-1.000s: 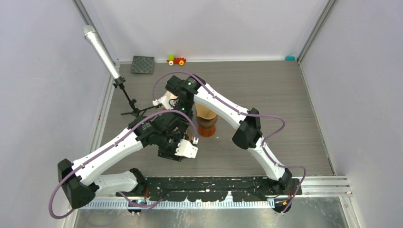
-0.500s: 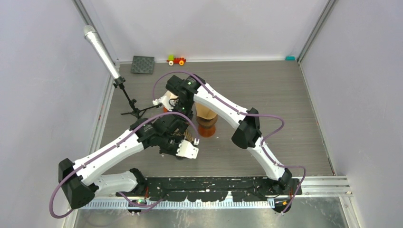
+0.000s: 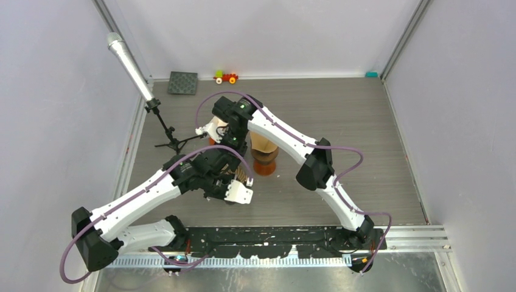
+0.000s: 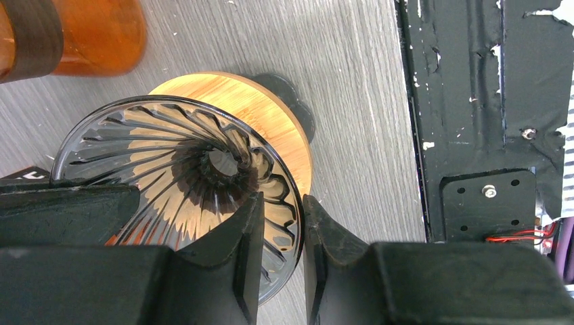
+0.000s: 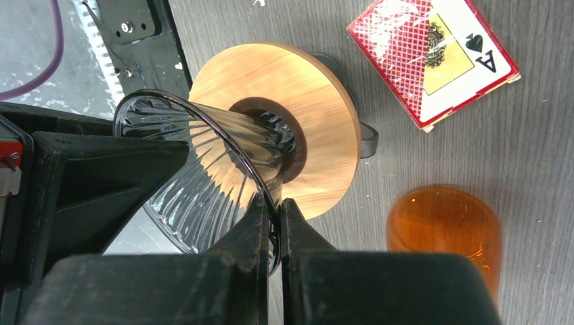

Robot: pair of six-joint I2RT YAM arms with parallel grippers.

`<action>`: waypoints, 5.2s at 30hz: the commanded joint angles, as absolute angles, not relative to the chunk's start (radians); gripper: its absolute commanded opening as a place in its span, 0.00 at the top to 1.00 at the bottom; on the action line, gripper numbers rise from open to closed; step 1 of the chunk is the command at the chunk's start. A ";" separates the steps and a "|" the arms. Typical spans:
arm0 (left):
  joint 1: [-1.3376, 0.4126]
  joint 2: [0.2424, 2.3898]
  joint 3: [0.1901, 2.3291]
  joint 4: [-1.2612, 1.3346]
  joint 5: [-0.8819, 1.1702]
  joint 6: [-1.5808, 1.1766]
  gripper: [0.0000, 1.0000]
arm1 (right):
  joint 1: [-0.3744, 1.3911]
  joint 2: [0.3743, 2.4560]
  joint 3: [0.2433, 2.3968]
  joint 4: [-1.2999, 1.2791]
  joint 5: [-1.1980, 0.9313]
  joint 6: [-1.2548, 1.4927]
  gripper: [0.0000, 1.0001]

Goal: Place the coffee filter in the dripper
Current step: Place the coffee dripper in the dripper holder, then pick up the coffee filter from the coffee filter holder.

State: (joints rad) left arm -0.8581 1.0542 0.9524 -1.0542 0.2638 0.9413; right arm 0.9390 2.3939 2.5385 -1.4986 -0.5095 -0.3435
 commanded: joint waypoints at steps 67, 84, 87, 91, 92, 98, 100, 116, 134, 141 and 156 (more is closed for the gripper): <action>-0.859 1.046 0.842 -1.001 0.232 0.823 1.00 | 0.959 2.428 2.550 -1.431 -0.373 -0.297 0.84; -0.859 1.023 0.884 -1.023 0.227 0.818 0.83 | 0.959 2.380 2.563 -1.442 -0.343 -0.307 0.69; -0.859 1.014 0.888 -1.025 0.235 0.821 0.76 | 0.959 2.367 2.562 -1.443 -0.339 -0.305 0.67; -0.859 1.014 0.893 -1.026 0.244 0.825 0.63 | 0.958 2.359 2.560 -1.445 -0.339 -0.299 0.66; -0.859 1.014 0.892 -1.025 0.243 0.825 0.61 | 0.959 2.358 2.560 -1.446 -0.338 -0.299 0.65; -0.859 1.000 0.887 -1.020 0.243 0.825 0.56 | 0.959 2.347 2.558 -1.450 -0.326 -0.301 0.61; -0.859 0.991 0.888 -1.019 0.239 0.825 0.55 | 0.958 2.341 2.559 -1.450 -0.321 -0.304 0.60; -0.859 0.920 0.907 -0.992 0.180 0.840 0.55 | 0.958 2.300 2.585 -1.454 -0.311 -0.297 0.45; -0.830 0.860 1.049 -0.969 0.166 0.793 0.36 | 0.957 2.200 2.640 -1.429 -0.292 -0.261 0.29; -0.692 0.825 1.109 -0.885 0.251 0.726 0.20 | 0.916 2.141 2.687 -1.392 -0.244 -0.223 0.24; -0.354 1.200 1.382 -0.705 0.299 0.415 0.38 | 0.694 1.886 2.599 -1.315 -0.313 -0.156 0.24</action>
